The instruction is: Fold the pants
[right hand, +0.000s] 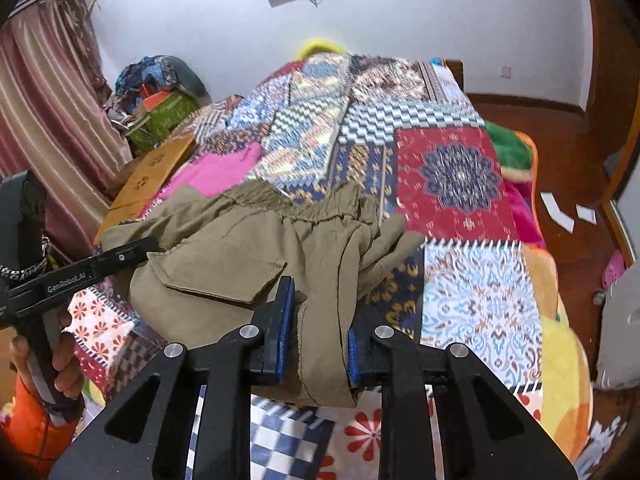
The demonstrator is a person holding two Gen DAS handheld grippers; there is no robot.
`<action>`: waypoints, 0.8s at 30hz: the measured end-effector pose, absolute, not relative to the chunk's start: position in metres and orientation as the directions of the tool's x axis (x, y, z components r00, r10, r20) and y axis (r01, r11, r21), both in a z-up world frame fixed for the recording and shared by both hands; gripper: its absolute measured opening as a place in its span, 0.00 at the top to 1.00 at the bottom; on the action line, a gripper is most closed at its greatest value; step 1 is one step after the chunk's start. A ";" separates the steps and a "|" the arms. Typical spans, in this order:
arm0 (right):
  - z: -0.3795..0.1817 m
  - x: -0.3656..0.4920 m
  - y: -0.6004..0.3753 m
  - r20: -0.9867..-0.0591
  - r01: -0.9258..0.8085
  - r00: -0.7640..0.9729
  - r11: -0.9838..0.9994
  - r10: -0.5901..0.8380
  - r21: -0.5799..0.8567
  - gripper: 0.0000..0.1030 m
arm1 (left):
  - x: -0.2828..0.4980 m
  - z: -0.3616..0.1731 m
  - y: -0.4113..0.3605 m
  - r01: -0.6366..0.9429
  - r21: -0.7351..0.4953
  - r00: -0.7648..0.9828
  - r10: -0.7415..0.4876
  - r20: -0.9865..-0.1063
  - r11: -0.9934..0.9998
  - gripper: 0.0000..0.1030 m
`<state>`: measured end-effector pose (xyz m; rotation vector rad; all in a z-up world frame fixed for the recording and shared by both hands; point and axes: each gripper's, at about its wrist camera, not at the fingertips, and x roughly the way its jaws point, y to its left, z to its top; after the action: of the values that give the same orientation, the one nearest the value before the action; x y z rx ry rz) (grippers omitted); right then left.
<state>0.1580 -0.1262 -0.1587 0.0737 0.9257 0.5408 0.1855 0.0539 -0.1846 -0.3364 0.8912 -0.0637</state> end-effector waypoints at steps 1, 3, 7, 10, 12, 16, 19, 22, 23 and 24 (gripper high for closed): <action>-0.154 0.158 -0.124 -0.734 -0.418 0.485 0.863 0.476 0.284 0.81 | 0.185 -0.181 0.056 -0.083 -0.313 0.637 -0.191 -0.747 0.946 0.87; -0.146 0.158 -0.119 -0.720 -0.430 0.503 0.861 0.478 0.271 0.81 | 0.184 -0.174 0.060 -0.079 -0.309 0.651 -0.186 -0.736 0.948 0.87; -0.131 0.162 -0.108 -0.696 -0.452 0.531 0.856 0.484 0.250 0.81 | 0.186 -0.159 0.069 -0.077 -0.303 0.681 -0.172 -0.712 0.950 0.87; -0.122 0.166 -0.099 -0.679 -0.468 0.545 0.850 0.492 0.241 0.81 | 0.190 -0.149 0.077 -0.080 -0.296 0.701 -0.158 -0.696 0.952 0.87; -0.116 0.169 -0.093 -0.668 -0.478 0.555 0.847 0.497 0.233 0.81 | 0.192 -0.142 0.084 -0.082 -0.294 0.715 -0.149 -0.683 0.952 0.87; -0.106 0.179 -0.075 -0.641 -0.500 0.575 0.839 0.509 0.217 0.81 | 0.201 -0.128 0.104 -0.093 -0.295 0.742 -0.131 -0.657 0.951 0.87; -0.101 0.189 -0.059 -0.627 -0.516 0.582 0.831 0.517 0.206 0.81 | 0.211 -0.121 0.122 -0.103 -0.288 0.757 -0.113 -0.644 0.952 0.88; -0.096 0.201 -0.042 -0.616 -0.533 0.589 0.824 0.523 0.191 0.81 | 0.223 -0.116 0.141 -0.116 -0.282 0.768 -0.094 -0.633 0.952 0.88; -0.095 0.203 -0.037 -0.613 -0.538 0.591 0.822 0.525 0.185 0.81 | 0.226 -0.115 0.147 -0.120 -0.276 0.772 -0.085 -0.630 0.954 0.88; -0.094 0.206 -0.033 -0.609 -0.543 0.593 0.820 0.527 0.181 0.81 | 0.229 -0.115 0.152 -0.124 -0.271 0.775 -0.078 -0.628 0.955 0.88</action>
<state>0.2056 -0.0328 -0.0939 -0.0248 0.7001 0.6217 0.2287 0.1516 -0.1147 -0.3077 0.6871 0.0255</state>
